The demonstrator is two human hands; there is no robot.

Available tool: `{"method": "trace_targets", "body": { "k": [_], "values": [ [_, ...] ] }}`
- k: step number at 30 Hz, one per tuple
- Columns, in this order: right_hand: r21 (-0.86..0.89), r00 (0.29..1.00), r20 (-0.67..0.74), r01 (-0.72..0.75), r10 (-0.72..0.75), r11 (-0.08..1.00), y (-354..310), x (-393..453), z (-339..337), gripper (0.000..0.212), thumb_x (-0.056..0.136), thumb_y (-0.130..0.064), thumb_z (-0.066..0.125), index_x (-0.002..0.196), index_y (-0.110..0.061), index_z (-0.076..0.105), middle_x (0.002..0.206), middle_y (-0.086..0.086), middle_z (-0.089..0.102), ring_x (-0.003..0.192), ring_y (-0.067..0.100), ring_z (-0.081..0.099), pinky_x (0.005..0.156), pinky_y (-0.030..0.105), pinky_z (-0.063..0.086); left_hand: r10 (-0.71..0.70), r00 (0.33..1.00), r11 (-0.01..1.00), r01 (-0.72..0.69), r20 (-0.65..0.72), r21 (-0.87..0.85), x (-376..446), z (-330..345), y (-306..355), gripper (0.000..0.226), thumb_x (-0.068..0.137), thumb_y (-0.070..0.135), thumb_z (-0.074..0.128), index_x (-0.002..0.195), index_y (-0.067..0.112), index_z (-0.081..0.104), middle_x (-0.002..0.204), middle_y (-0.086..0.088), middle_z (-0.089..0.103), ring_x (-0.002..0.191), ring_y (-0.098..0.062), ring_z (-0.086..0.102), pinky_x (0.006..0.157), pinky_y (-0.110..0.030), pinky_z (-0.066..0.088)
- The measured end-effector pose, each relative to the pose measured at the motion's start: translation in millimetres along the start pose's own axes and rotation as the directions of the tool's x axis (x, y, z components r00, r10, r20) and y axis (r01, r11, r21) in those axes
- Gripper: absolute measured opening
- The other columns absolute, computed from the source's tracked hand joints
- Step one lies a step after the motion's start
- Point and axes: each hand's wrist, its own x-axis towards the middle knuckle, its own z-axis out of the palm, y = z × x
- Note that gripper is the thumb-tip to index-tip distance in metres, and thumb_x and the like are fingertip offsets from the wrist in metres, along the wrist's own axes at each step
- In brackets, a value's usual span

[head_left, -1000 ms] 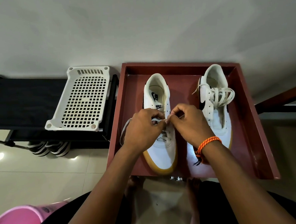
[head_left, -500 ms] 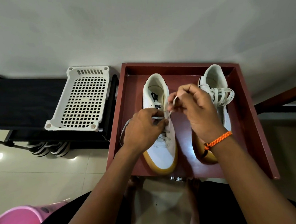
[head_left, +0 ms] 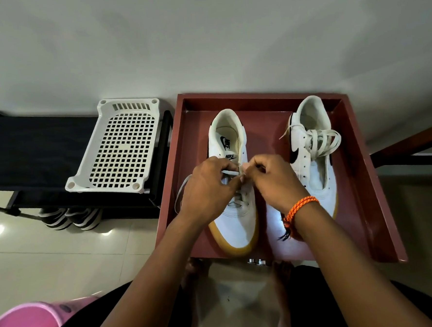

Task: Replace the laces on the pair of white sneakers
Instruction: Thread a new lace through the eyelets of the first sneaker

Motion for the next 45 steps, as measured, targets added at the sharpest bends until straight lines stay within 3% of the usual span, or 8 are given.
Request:
{"method": "trace_targets", "body": {
  "k": [9, 18, 20, 22, 25, 32, 37, 45],
  "values": [
    [0.81, 0.986, 0.157, -0.1, -0.05, 0.578, -25, -6, -16, 0.024, 0.107, -0.015, 0.056, 0.09, 0.0, 0.063, 0.069, 0.001, 0.05, 0.057, 0.006, 0.036, 0.054, 0.022, 0.029, -0.006, 1.0, 1.0, 0.006, -0.024, 0.02, 2, 0, -3, 0.024, 0.092, 0.035, 0.083, 0.112, 0.021, 0.08, 0.107, 0.005, 0.066, 0.098, -0.014, 0.067, 0.081, -0.034, 0.058],
    [0.99, 0.963, 0.137, -0.143, -0.233, -0.008, -34, -9, -42, 0.028, 0.108, -0.035, 0.048, 0.083, -0.022, 0.053, 0.077, -0.008, 0.042, 0.066, 0.008, 0.036, 0.059, 0.021, 0.032, -0.035, 0.999, 0.999, 0.034, -0.024, -0.006, 1, -1, -1, 0.021, 0.09, 0.036, 0.084, 0.107, 0.023, 0.081, 0.105, 0.007, 0.07, 0.097, -0.013, 0.069, 0.083, -0.04, 0.06],
    [0.992, 0.992, 0.116, -0.112, -0.056, 0.062, -28, -3, -38, 0.022, 0.107, -0.028, 0.054, 0.087, -0.022, 0.055, 0.073, -0.008, 0.043, 0.059, 0.006, 0.035, 0.053, 0.02, 0.027, -0.035, 0.999, 0.999, 0.035, -0.025, -0.001, 0, -1, -1, 0.021, 0.09, 0.036, 0.084, 0.107, 0.023, 0.08, 0.106, 0.007, 0.07, 0.097, -0.013, 0.069, 0.086, -0.041, 0.06],
    [0.901, 0.984, 0.017, -0.092, 0.177, 0.425, -16, 2, -28, 0.017, 0.106, -0.019, 0.058, 0.089, -0.021, 0.059, 0.066, -0.008, 0.047, 0.052, 0.005, 0.039, 0.048, 0.021, 0.028, -0.031, 0.999, 1.0, 0.031, -0.029, 0.005, 0, 0, -1, 0.02, 0.09, 0.036, 0.085, 0.105, 0.023, 0.08, 0.104, 0.007, 0.069, 0.095, -0.012, 0.067, 0.084, -0.04, 0.059],
    [0.22, 0.977, -0.146, -0.118, 0.152, 0.968, -3, 2, -8, 0.035, 0.106, -0.041, 0.058, 0.086, -0.013, 0.065, 0.067, -0.008, 0.061, 0.064, 0.014, 0.056, 0.065, 0.033, 0.045, -0.017, 0.999, 0.999, 0.018, -0.034, 0.029, 0, 0, -2, 0.02, 0.091, 0.038, 0.084, 0.104, 0.024, 0.079, 0.102, 0.006, 0.067, 0.094, -0.013, 0.065, 0.081, -0.039, 0.057],
    [-0.147, 1.0, 0.009, 0.025, -0.024, 0.989, -7, -4, 1, 0.027, 0.106, -0.029, 0.057, 0.083, -0.015, 0.06, 0.073, -0.004, 0.06, 0.07, 0.016, 0.055, 0.061, 0.032, 0.039, 0.027, 0.999, 0.998, -0.025, -0.035, 0.051, 1, 1, -4, 0.015, 0.093, 0.03, 0.081, 0.107, 0.024, 0.081, 0.104, 0.006, 0.068, 0.096, -0.012, 0.065, 0.08, -0.03, 0.053],
    [0.175, 0.989, 0.118, 0.07, -0.092, 0.982, -7, -3, -8, 0.041, 0.109, -0.021, 0.056, 0.068, -0.024, 0.052, 0.051, -0.02, 0.047, 0.048, 0.0, 0.043, 0.054, 0.017, 0.034, 0.028, 0.997, 0.999, -0.026, -0.067, 0.03, 1, 1, -3, 0.012, 0.091, 0.029, 0.083, 0.102, 0.023, 0.083, 0.094, 0.011, 0.07, 0.082, -0.005, 0.069, 0.07, -0.025, 0.052],
    [0.648, 0.963, 0.195, 0.015, -0.184, 0.761, -26, -11, -23, 0.017, 0.11, -0.021, 0.052, 0.103, -0.005, 0.055, 0.065, -0.007, 0.033, 0.06, 0.012, 0.025, 0.049, 0.021, 0.023, 0.022, 0.997, 0.995, -0.016, -0.071, 0.094, 3, 1, -3, 0.018, 0.089, 0.039, 0.084, 0.097, 0.024, 0.081, 0.092, 0.011, 0.069, 0.084, -0.015, 0.069, 0.077, -0.045, 0.059]
  ]
}}
